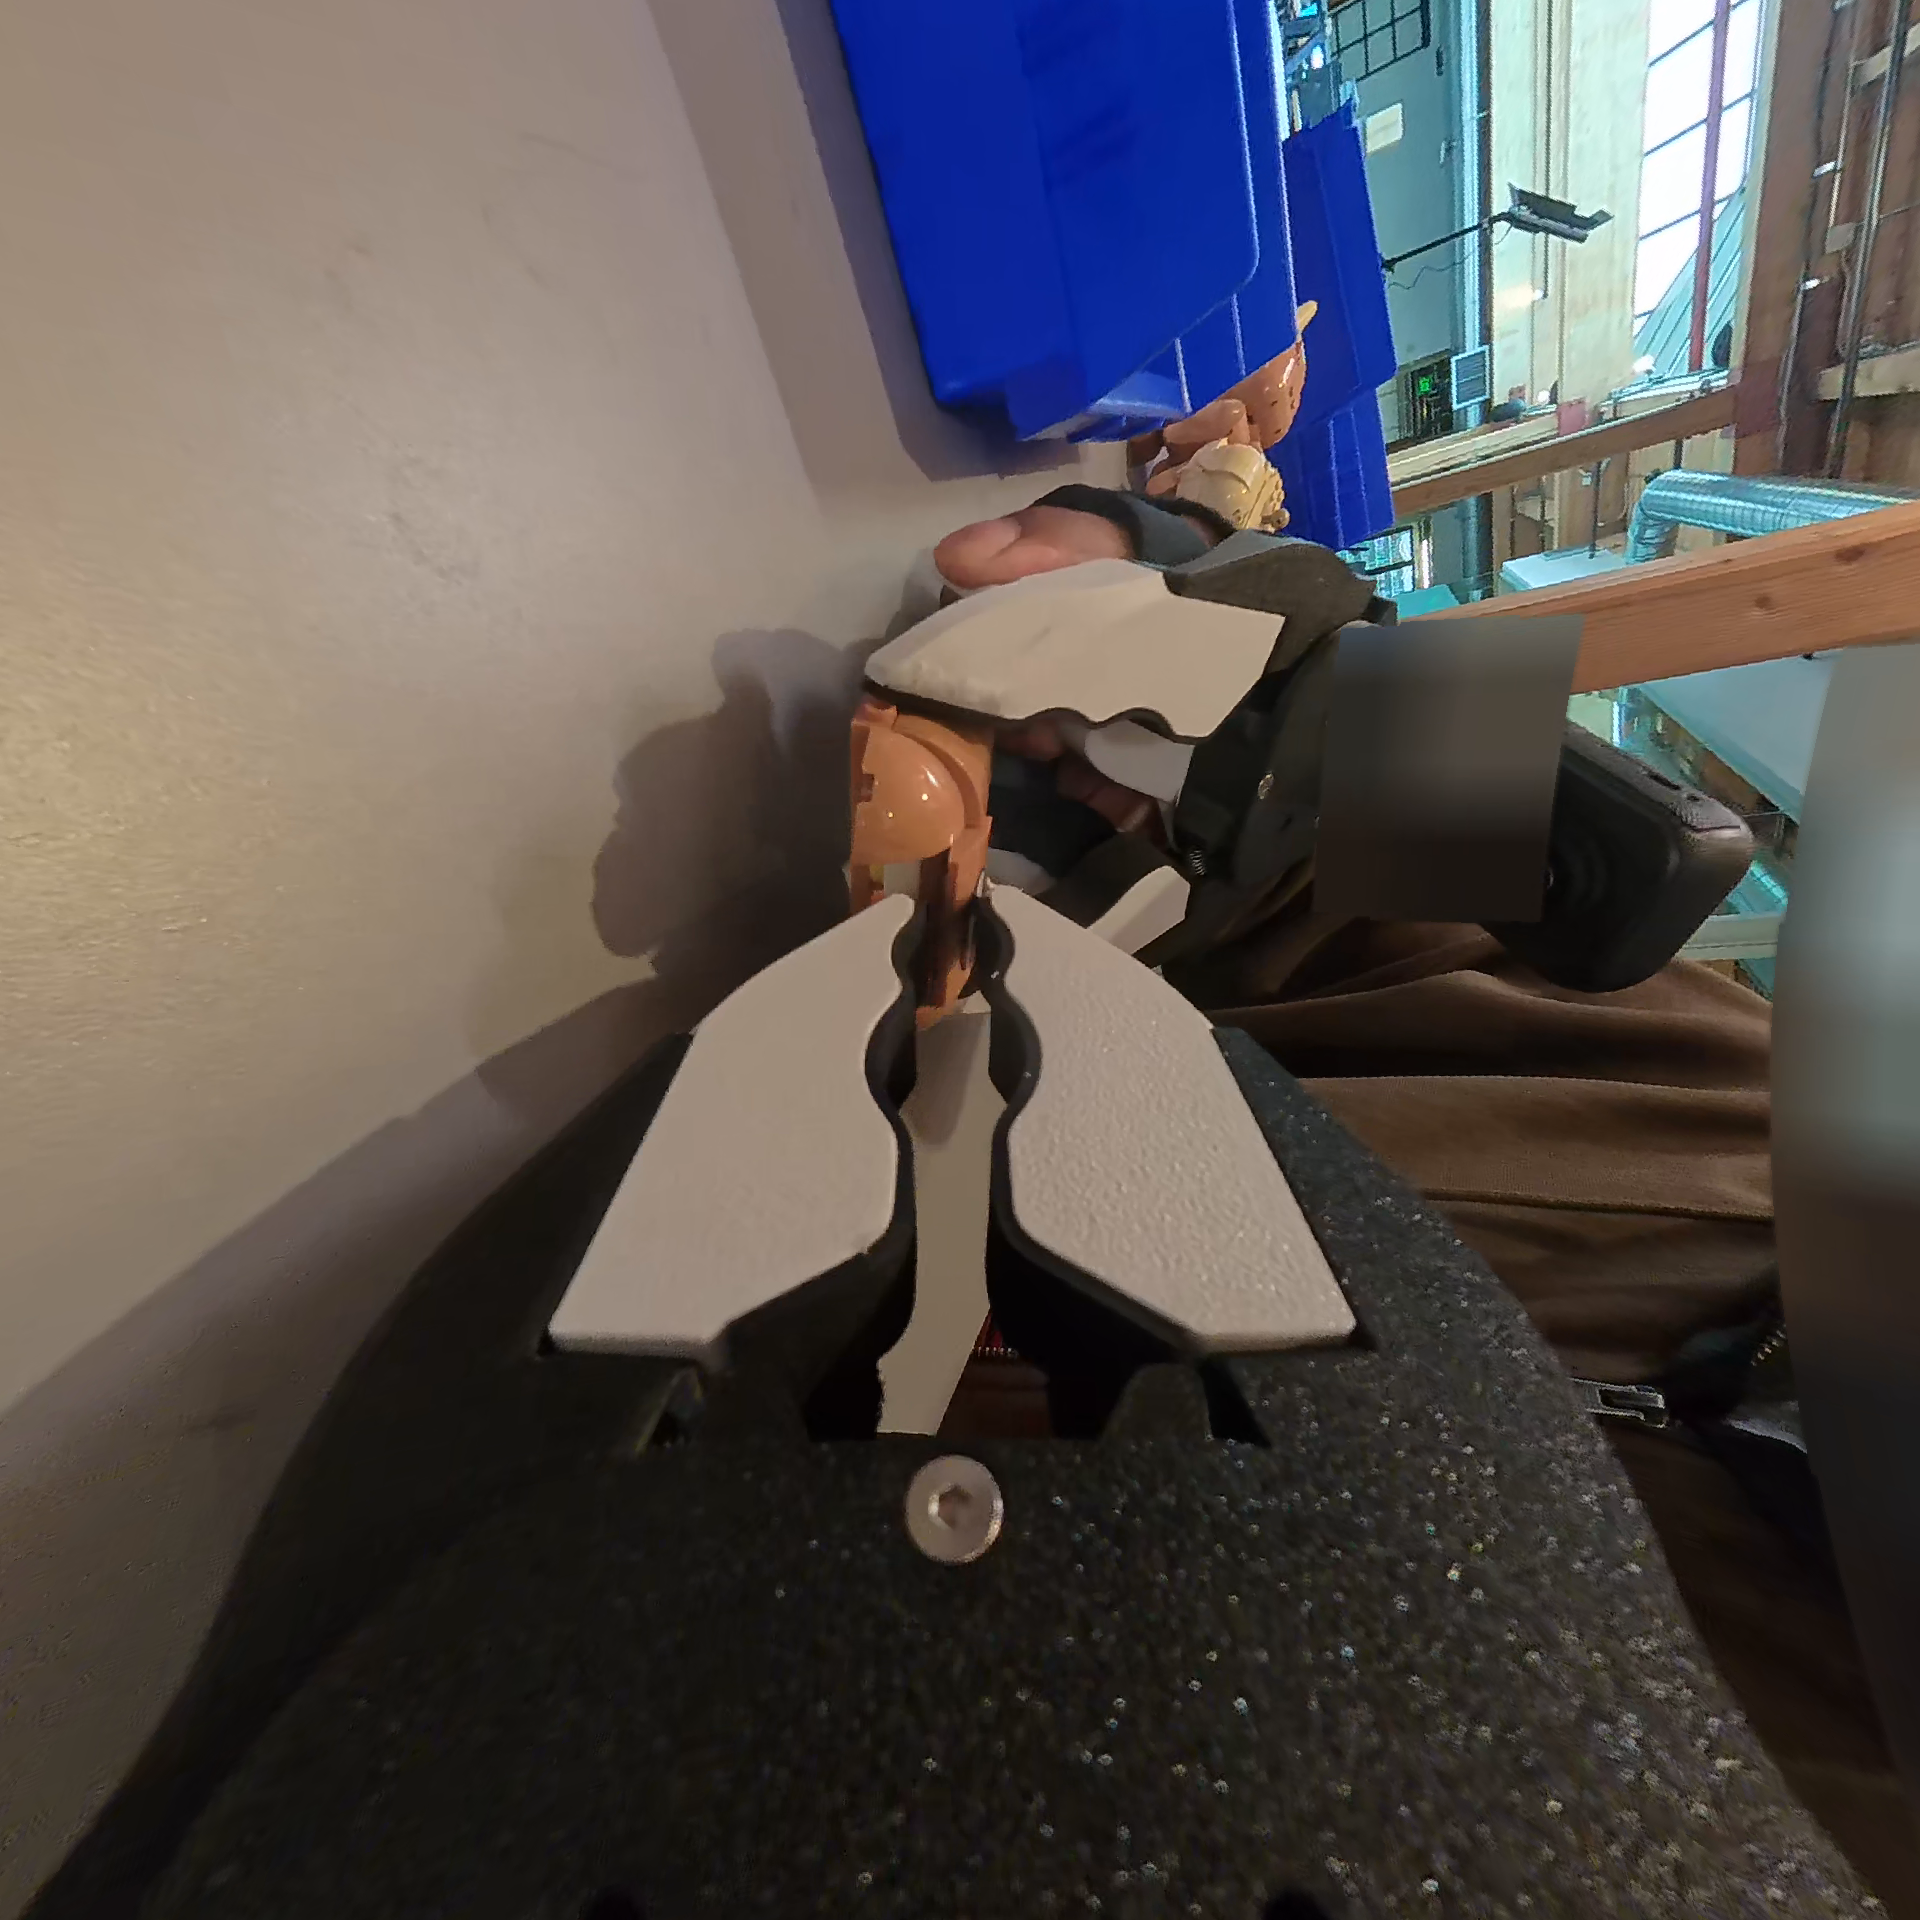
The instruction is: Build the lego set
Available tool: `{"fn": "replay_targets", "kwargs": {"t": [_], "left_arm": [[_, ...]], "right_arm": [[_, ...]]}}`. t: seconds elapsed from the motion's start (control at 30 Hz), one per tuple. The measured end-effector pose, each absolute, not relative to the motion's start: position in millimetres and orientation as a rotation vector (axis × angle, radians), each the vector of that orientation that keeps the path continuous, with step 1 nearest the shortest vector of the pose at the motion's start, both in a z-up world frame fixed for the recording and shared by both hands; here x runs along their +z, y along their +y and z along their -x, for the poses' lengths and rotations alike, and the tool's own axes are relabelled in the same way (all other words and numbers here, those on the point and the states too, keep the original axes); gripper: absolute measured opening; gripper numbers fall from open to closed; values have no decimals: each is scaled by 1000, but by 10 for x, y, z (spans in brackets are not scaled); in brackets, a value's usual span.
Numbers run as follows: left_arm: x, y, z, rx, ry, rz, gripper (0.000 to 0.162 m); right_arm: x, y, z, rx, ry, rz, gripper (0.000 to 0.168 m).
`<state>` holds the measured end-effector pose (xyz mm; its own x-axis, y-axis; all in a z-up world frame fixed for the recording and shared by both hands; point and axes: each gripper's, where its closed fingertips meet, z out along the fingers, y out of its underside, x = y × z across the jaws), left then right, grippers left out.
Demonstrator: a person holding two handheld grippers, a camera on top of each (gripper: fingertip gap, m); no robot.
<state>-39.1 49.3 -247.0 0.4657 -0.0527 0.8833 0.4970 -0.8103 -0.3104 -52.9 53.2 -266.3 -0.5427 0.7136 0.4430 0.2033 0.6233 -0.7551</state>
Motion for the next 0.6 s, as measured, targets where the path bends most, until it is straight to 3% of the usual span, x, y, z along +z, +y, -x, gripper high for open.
{"fn": "replay_targets", "kwargs": {"t": [0.27, 0.6], "left_arm": [[-2493, 516, 406, -1303, -386, 2186, 17], [-2519, 528, 420, -1220, -399, 2201, 17]], "right_arm": [[-2659, 526, 523, 831, -2068, 711, 69], [-2668, 530, 533, 811, -2060, 705, 69]]}}
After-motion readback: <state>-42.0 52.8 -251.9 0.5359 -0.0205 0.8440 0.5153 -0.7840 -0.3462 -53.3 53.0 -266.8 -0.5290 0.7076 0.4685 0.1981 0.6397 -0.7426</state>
